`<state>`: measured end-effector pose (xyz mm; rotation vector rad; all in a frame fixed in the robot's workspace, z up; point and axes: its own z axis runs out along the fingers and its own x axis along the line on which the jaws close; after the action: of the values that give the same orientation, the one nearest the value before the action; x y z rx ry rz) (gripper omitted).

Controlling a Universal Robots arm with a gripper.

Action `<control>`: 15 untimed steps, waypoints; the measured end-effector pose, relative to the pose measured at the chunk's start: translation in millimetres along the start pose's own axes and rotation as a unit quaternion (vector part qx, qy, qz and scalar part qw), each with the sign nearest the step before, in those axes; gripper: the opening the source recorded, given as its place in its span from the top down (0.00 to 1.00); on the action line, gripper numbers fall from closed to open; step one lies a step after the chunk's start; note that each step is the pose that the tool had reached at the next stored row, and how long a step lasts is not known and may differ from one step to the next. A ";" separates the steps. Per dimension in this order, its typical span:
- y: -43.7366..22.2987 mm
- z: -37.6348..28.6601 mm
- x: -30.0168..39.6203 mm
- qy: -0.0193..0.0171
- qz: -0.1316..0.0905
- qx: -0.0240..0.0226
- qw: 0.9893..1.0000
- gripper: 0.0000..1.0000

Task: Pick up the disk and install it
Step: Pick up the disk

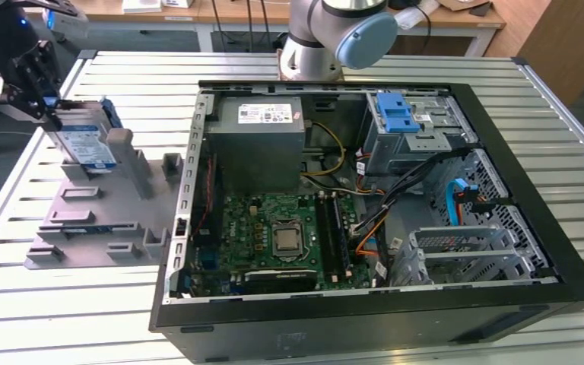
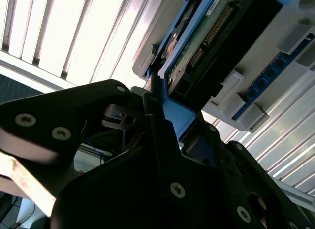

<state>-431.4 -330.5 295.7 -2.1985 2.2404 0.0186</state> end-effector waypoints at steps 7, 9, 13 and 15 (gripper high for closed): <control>0.1 -11.4 -0.1 0.000 0.000 0.000 1.000 0.64; 0.1 -14.5 -0.1 0.000 0.000 0.000 1.000 0.64; 0.1 -20.8 -0.2 0.000 0.000 0.000 1.000 0.64; 0.2 -24.0 -0.2 0.000 0.000 0.000 1.000 0.64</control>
<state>-431.4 -330.5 319.7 -2.1984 2.2404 0.0185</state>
